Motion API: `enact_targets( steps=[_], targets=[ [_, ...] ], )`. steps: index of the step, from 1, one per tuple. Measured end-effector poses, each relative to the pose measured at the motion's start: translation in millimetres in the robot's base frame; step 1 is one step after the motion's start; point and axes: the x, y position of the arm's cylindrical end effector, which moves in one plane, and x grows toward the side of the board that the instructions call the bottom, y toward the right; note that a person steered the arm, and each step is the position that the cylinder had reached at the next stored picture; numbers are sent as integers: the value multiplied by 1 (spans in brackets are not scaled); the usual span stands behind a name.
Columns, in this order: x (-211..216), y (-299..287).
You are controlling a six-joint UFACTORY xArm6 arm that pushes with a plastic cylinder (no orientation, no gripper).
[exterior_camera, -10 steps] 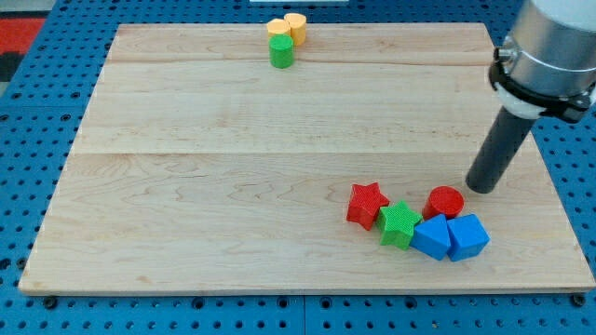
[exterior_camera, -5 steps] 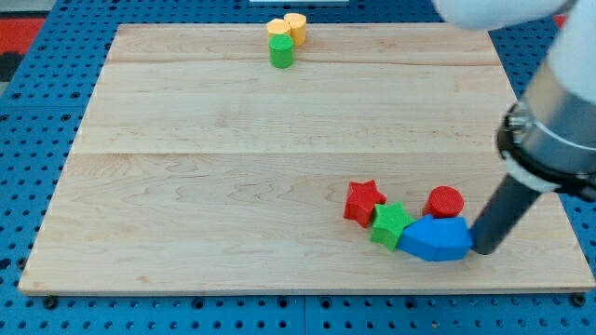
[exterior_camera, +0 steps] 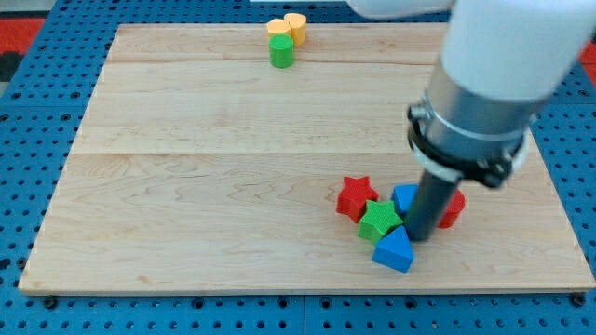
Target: Place the blue objects at the center of the table
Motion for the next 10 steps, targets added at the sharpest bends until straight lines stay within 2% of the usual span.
enact_targets(
  steps=[1,2,3,4,5,6,7,8,9,10],
  targets=[
    [-42,-18],
    [-56,-13],
    [-56,62],
    [-74,85],
    [-86,-25],
    [-99,-84],
    [-93,-43],
    [-62,23],
    [-50,135],
    [47,146]
  ],
)
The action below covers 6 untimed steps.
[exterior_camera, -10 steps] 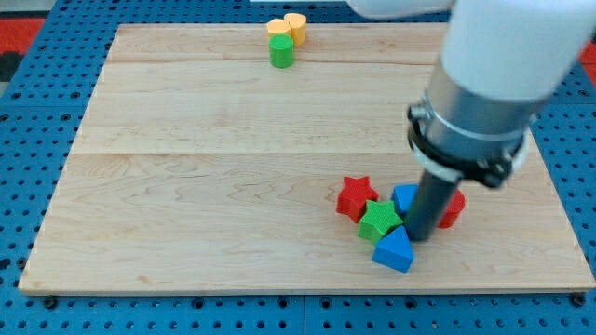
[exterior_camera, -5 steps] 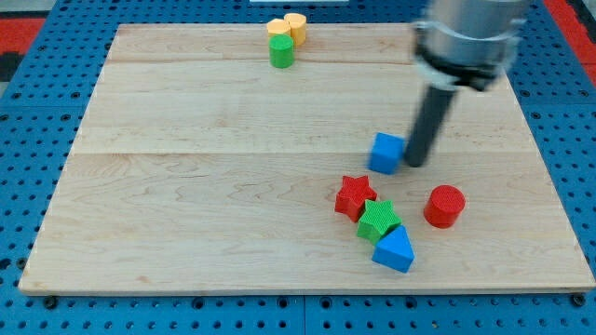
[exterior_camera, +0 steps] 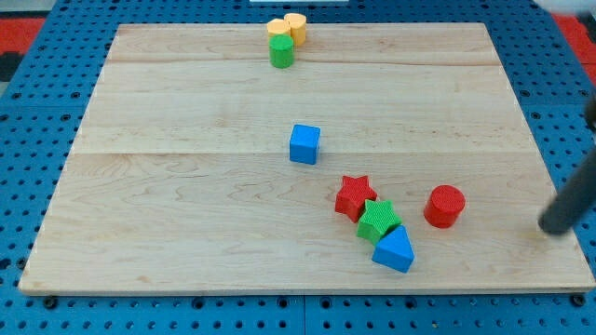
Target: Place the blue objects at the center of the table
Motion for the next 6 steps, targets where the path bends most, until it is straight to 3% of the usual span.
enact_targets(
  steps=[1,3,4,5,6],
  targets=[
    [30,-42],
    [-2,-193],
    [-2,-222],
    [7,-174],
    [31,-184]
  ],
)
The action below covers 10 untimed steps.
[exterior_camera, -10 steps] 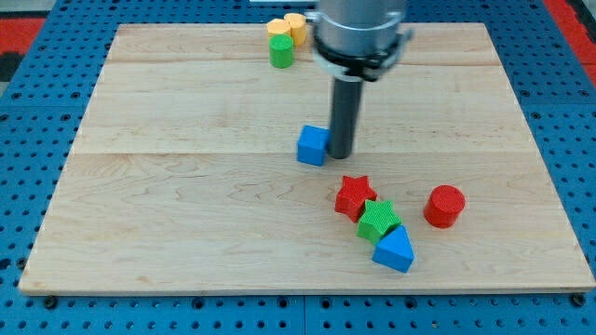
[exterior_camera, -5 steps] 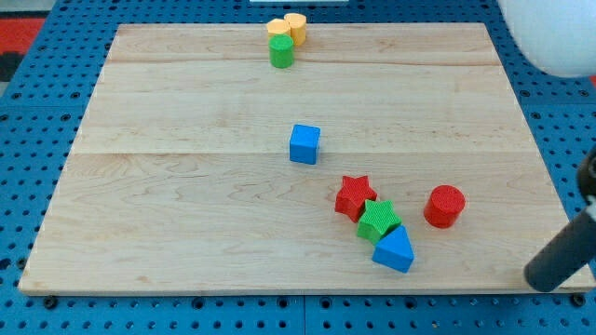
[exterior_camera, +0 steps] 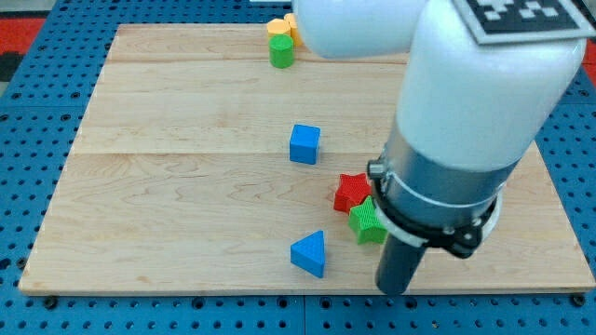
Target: Place the blue objects at the center of the table
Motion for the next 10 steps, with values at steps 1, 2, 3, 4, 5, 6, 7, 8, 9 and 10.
enact_targets(
  steps=[1,2,3,4,5,6,7,8,9,10],
  targets=[
    [-4,-72],
    [-33,-122],
    [-66,-118],
    [-98,-116],
    [-118,-108],
    [-139,-103],
    [-155,-96],
    [-166,-91],
    [-174,-90],
    [-176,-90]
  ],
)
